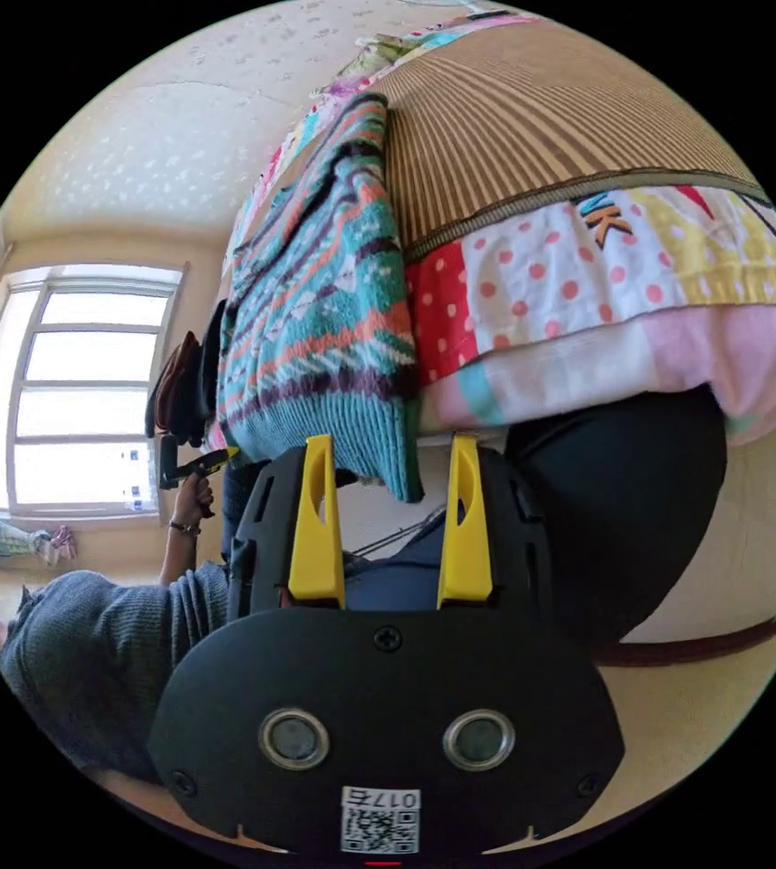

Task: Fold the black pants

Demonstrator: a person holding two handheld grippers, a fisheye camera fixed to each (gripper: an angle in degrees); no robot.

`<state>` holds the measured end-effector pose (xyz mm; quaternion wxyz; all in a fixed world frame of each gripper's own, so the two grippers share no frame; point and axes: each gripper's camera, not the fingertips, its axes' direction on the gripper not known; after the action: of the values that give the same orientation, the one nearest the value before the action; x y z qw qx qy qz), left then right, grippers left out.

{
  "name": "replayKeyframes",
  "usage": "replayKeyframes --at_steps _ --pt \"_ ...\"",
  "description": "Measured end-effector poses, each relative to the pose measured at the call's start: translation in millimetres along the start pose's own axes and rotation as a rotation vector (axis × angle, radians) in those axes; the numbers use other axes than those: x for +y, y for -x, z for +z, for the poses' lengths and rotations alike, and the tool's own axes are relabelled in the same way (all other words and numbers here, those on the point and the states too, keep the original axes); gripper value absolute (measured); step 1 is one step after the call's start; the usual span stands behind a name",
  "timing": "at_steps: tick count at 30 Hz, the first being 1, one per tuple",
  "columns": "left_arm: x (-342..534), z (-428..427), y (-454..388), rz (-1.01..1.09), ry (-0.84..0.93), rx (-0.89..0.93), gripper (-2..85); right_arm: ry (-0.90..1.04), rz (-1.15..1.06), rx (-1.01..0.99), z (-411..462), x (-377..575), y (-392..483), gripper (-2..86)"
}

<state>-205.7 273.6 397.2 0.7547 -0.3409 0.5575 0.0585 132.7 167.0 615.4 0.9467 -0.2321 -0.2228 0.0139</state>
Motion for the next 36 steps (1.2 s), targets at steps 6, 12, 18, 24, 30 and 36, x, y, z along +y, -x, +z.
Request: replayKeyframes --at_steps 6,12,18,24,30,36 --pt "30 -57 15 0.253 -0.108 0.354 4.2 0.116 -0.284 -0.366 -23 -15 -3 3.6" --pt "88 -135 18 0.706 -0.533 0.788 4.1 -0.259 -0.64 -1.114 -129 15 -32 2.2" --pt "68 -164 12 0.791 -0.687 0.94 4.1 -0.324 -0.763 -0.996 -196 -6 7 1.8" --pt "-19 -163 28 0.454 -0.763 0.851 4.9 -0.453 -0.384 -0.865 -211 -114 -5 2.8" --pt "-13 -158 47 0.171 -0.85 0.552 11.4 -0.7 -0.213 -0.816 -197 -131 -1 1.9" --pt "61 -108 73 -0.152 -0.71 0.079 18.4 -0.414 -0.272 -0.628 -125 -131 61 0.8"
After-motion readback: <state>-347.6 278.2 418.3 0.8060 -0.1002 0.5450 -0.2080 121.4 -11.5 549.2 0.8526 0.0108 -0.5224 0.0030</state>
